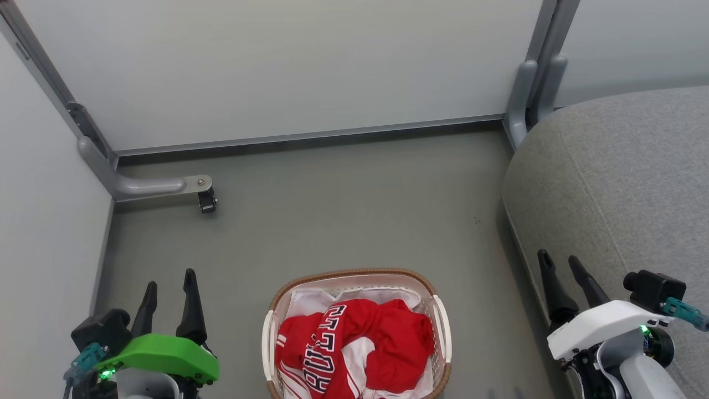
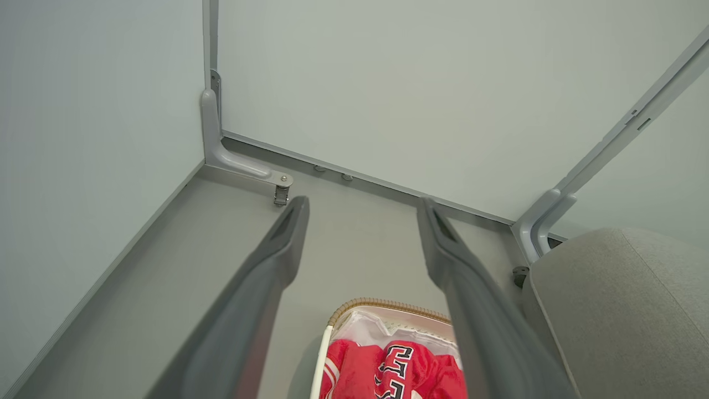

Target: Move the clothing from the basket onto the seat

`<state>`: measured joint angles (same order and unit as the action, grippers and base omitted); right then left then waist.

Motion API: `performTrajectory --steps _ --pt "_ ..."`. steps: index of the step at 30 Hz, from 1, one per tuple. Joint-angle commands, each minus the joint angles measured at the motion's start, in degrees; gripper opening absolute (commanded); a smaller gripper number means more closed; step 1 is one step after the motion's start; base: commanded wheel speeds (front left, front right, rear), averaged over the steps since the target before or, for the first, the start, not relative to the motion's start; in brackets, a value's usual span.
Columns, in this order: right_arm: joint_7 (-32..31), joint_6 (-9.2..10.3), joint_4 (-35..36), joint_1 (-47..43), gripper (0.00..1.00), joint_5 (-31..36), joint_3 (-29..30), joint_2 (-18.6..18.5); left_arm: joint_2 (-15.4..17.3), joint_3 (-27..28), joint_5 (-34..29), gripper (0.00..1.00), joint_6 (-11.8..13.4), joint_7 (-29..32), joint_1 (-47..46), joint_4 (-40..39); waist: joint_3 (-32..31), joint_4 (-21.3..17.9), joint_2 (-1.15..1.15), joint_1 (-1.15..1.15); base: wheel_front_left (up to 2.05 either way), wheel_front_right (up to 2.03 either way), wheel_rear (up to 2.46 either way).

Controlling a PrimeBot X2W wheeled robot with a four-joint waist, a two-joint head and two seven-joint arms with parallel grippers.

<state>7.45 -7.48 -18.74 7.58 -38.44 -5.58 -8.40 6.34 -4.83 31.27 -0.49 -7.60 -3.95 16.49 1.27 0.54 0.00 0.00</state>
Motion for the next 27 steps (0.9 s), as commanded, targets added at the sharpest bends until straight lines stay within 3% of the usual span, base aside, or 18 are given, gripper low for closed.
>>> performTrajectory --steps 1,27 --pt "0.69 -0.02 0.10 1.09 1.00 1.89 -0.20 -0.58 0.90 -0.32 -1.89 1.00 0.44 -0.56 0.64 -0.42 -0.02 -0.06 0.00 0.00 0.00 0.00 0.00" --pt "4.28 -0.02 -1.57 0.43 1.00 16.68 -1.89 -0.77 0.59 -1.10 -15.29 1.00 2.65 -4.11 3.18 -0.98 -0.11 -0.21 0.00 0.00 0.00 0.00 0.00"
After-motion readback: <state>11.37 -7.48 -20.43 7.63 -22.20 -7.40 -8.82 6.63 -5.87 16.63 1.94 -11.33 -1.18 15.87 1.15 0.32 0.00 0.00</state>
